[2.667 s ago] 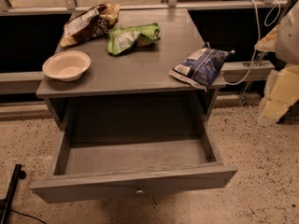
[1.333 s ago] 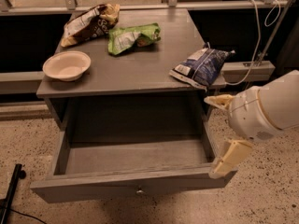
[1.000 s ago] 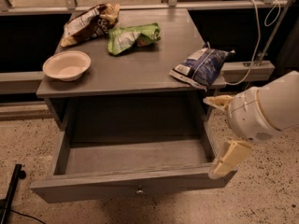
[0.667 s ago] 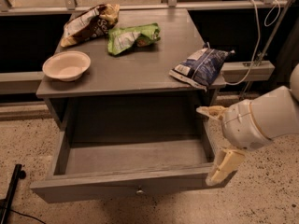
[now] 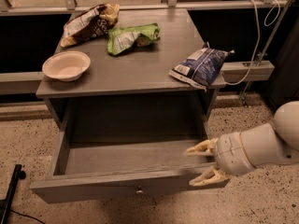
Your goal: Close top drawer
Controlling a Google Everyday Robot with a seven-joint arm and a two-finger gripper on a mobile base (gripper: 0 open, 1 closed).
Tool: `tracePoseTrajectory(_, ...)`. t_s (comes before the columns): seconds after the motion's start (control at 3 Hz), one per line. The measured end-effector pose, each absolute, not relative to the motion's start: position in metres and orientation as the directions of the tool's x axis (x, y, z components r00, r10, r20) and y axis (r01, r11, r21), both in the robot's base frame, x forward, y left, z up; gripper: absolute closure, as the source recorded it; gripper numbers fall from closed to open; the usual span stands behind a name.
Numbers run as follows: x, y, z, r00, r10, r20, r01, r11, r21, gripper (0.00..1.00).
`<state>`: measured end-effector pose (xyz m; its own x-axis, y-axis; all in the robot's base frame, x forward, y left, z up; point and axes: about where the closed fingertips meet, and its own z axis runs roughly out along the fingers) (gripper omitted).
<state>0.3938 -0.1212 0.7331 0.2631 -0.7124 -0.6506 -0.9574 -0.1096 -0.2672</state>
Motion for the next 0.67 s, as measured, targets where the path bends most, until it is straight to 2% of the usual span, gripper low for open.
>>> tracePoseTrajectory(0.33,0.382,-0.132,0.694,0.305,-0.697,-0.649,-0.948,-0.158,-0.275,0.66)
tracePoseTrajectory(0.67,0.357,-0.141,0.661,0.326,-0.697,-0.639,-0.943,-0.194,-0.269,0.96)
